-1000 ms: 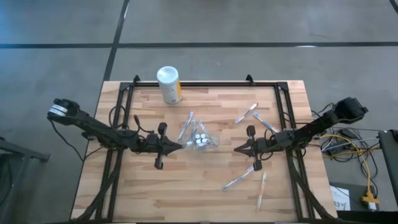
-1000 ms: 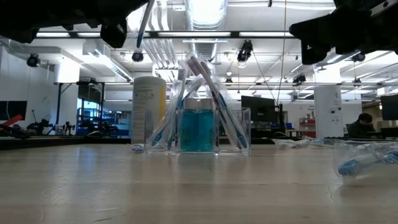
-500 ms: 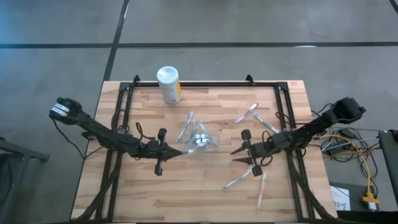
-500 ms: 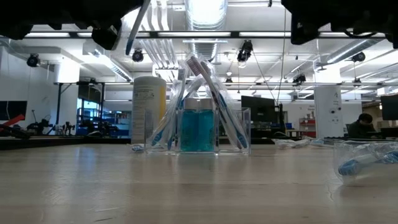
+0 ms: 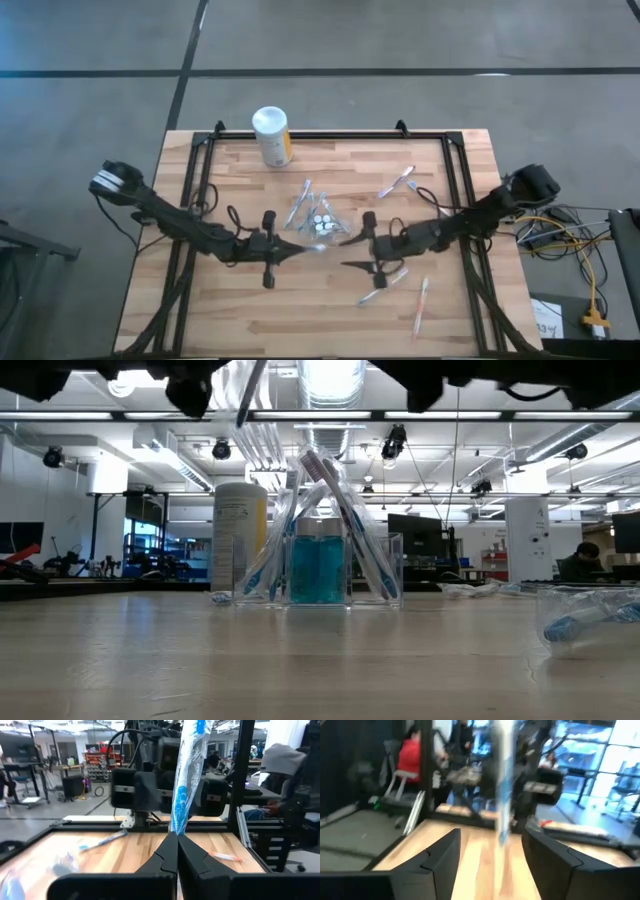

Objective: Pick & Place toothbrushing station
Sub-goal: Put the blue toothbrush into the transparent organizer

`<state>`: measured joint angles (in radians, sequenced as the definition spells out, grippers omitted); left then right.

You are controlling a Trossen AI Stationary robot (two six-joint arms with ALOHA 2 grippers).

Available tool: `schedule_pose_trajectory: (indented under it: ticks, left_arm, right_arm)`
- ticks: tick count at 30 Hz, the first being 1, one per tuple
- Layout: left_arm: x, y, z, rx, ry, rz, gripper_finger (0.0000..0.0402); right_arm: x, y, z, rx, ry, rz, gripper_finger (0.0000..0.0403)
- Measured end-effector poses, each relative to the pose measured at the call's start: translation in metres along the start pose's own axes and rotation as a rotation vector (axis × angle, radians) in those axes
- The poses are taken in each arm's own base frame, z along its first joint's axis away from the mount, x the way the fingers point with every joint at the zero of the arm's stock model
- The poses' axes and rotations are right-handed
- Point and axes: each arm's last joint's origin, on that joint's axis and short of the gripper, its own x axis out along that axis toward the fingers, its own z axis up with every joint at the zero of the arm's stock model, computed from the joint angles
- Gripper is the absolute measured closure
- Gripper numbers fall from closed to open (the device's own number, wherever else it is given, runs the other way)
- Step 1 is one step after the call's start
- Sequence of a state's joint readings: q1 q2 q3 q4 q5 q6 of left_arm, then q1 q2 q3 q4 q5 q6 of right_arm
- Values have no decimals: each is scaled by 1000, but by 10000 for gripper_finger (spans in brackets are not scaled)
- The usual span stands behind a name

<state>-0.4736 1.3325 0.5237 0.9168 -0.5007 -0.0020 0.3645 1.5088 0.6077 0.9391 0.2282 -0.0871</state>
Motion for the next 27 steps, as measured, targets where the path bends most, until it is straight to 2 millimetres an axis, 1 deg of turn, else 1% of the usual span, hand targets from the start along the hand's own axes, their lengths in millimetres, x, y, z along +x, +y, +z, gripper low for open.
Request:
schedule_pose_trajectory:
  ticks: [3, 6, 10, 14, 17, 21, 25, 27]
  left_arm:
    - [9, -5, 6, 23, -16, 2, 401]
    - [15, -9, 15, 17, -40, 2, 401]
    - [16, -12, 16, 33, -37, -4, 401]
    - [17, -12, 15, 28, -32, -3, 401]
    - [19, -13, 14, 35, -36, 1, 401]
    - [22, -15, 20, 45, -57, 8, 401]
    - [24, -15, 22, 47, -60, 13, 401]
    - [26, -15, 21, 50, -55, 17, 401]
  right_arm:
    - [9, -2, 9, 2, -41, 19, 181]
    - [13, -1, 19, -20, -85, 30, 168]
    - [16, -2, 33, -23, -160, 40, 156]
    - [22, -8, 43, 37, -190, 30, 157]
    - [28, -15, 41, 64, -186, 23, 163]
    - [34, -21, 34, 85, -165, 19, 171]
    - [38, -24, 30, 97, -170, 40, 180]
    - [39, -23, 31, 97, -198, 73, 183]
